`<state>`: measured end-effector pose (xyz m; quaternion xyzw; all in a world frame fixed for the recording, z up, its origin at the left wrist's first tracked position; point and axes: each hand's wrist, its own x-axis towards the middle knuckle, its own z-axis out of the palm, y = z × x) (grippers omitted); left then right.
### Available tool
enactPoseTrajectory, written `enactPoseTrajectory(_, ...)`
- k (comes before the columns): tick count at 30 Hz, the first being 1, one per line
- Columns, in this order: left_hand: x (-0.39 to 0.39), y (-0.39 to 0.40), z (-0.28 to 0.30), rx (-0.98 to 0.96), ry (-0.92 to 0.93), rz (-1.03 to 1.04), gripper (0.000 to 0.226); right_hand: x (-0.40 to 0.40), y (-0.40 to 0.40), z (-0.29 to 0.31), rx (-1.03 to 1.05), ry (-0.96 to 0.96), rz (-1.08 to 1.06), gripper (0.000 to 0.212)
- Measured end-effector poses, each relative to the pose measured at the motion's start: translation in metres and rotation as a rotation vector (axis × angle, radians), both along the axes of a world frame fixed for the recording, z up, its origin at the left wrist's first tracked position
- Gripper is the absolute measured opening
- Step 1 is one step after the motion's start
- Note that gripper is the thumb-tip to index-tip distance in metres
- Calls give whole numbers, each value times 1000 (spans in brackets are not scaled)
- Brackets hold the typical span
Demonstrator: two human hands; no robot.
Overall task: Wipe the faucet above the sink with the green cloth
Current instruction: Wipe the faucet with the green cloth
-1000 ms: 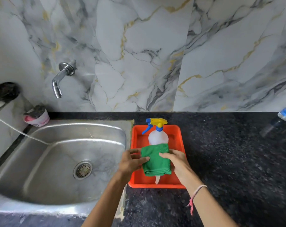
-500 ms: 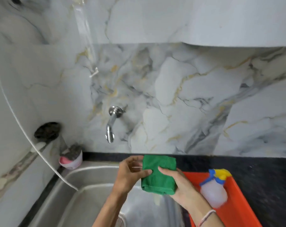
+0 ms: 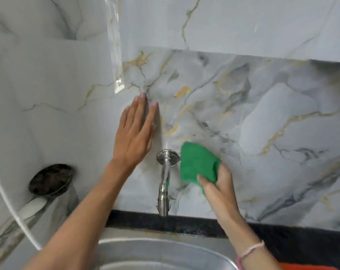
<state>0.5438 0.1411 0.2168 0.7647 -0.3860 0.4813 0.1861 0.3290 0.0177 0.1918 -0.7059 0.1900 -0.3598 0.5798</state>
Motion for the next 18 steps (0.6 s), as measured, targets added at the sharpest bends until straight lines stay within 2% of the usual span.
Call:
enactPoseTrajectory(2, 31, -11, -14, 27, -137, 73, 60, 36, -1, 20, -488, -5, 84, 80)
enactPoseTrajectory(4, 51, -18, -24, -6, -257, 107, 62, 63, -2, 29, -932, 126, 194, 89)
enactPoseTrajectory(6, 62, -23, -28, -62, -329, 97, 62, 80, -1, 26, -1246, 257, 257, 78)
enactPoseTrajectory(8, 67, -25, -30, -103, -355, 70, 62, 85, 0, 18, -1456, 279, 264, 56)
enactPoseTrajectory(10, 67, -26, -28, -115, -376, 52, 61, 82, -4, 12, -1530, 289, 257, 51)
enactPoseTrajectory(13, 65, -26, -26, -123, -384, 29, 60, 73, -4, 0, -1532, 297, 161, 46)
enactPoseTrajectory(18, 66, -25, -26, -137, -397, 24, 60, 51, 6, -30, -1321, 354, -73, 71)
